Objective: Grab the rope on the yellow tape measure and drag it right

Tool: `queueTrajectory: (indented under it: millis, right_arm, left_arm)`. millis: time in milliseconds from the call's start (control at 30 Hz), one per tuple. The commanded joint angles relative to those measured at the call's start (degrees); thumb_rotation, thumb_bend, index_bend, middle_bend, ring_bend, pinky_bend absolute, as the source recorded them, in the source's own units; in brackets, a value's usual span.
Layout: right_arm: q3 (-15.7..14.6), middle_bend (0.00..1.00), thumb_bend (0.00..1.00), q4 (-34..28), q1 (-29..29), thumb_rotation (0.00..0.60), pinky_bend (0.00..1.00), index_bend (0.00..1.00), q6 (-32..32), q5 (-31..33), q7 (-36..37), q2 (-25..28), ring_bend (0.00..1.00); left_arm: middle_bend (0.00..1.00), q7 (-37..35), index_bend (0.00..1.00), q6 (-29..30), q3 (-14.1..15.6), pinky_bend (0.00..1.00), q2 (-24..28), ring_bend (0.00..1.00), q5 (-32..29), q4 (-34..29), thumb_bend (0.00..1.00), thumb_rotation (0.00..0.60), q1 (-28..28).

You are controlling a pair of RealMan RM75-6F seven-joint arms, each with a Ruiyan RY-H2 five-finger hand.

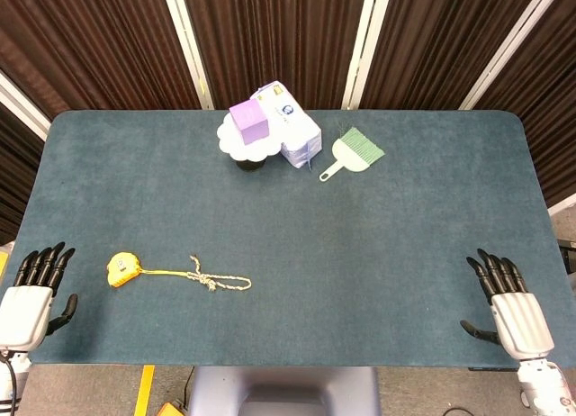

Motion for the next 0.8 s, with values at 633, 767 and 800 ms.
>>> queueTrajectory:
  millis: [633, 767, 800]
  right_arm:
    - [11.1, 0.03, 0.16, -6.4, 29.4, 0.600, 0.00, 0.26, -34.2, 9.6, -11.6, -8.3, 0.01]
    - [12.5, 0.03, 0.19, -5.5, 33.5, 0.600, 0.00, 0.29, -38.2, 14.2, -12.2, -11.9, 0.01]
    - [12.7, 0.03, 0.20, -5.0, 34.3, 0.600, 0.00, 0.30, -38.5, 14.7, -12.3, -12.8, 0.01]
  left_arm:
    - [0.00, -2.1, 0.03, 2.2, -0.2, 0.07, 1.5, 0.00, 1.0, -0.6, 0.47, 0.600, 1.1]
    - [0.00, -2.6, 0.03, 2.8, -0.4, 0.07, 1.5, 0.00, 0.8, -0.4, 0.47, 0.600, 1.4]
    - [0.00, -2.8, 0.03, 3.0, -0.4, 0.07, 1.7, 0.00, 0.9, -0.5, 0.47, 0.600, 1.5]
